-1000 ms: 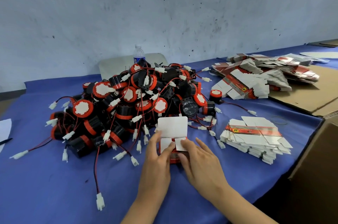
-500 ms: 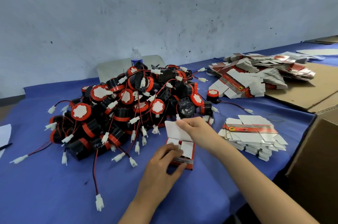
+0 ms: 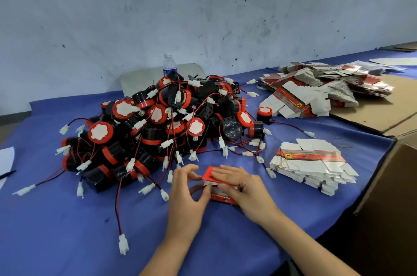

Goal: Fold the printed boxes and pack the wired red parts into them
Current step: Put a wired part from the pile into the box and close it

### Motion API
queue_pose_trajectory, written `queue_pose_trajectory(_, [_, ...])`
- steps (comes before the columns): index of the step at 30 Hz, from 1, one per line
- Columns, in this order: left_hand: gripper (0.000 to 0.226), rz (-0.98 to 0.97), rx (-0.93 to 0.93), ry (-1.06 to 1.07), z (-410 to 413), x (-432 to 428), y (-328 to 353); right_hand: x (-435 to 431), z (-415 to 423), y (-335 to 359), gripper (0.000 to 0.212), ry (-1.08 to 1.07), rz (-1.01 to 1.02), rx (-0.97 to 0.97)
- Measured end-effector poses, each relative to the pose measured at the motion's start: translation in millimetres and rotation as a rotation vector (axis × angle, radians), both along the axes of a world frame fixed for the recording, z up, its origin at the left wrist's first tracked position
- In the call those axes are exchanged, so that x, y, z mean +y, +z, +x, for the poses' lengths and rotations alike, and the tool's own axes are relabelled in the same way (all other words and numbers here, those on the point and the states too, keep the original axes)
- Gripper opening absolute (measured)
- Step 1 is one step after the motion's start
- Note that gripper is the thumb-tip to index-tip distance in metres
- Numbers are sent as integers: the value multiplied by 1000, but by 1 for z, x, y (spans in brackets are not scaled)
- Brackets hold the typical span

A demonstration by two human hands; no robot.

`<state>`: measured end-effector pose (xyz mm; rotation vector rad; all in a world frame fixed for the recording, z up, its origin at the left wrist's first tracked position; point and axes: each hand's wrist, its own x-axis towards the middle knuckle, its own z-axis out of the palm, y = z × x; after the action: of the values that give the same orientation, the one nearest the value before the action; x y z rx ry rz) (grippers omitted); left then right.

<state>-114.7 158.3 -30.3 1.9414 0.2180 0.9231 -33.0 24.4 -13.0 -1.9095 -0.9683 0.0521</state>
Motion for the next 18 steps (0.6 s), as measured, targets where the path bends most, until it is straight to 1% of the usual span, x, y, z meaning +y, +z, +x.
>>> queue_pose_trajectory(1, [44, 35, 6, -14, 0, 0, 0, 0, 1, -3, 39, -8, 2, -8])
queue_pose_trajectory(3, [34, 127, -10, -20, 1, 1, 1, -1, 3, -5, 39, -13, 21, 25])
queue_pose_trajectory(5, [27, 137, -9, -18, 1, 2, 3, -2, 6, -3, 38, -2, 44, 77])
queue_pose_trajectory(7, [27, 114, 0, -19, 1, 4, 3, -3, 8, -2, 38, 14, 48, 98])
queue_pose_trajectory(10, [26, 101, 1, -27, 1, 5, 2, -3, 9, -4, 36, 14, 19, 49])
queue_pose_trajectory(14, [30, 85, -5, -45, 1, 4, 2, -4, 10, -5, 31, 20, 47, 67])
queue_pose_trajectory(18, [29, 116, -4, -44, 0, 6, 0, -8, 8, -8, 31, 27, -19, -60])
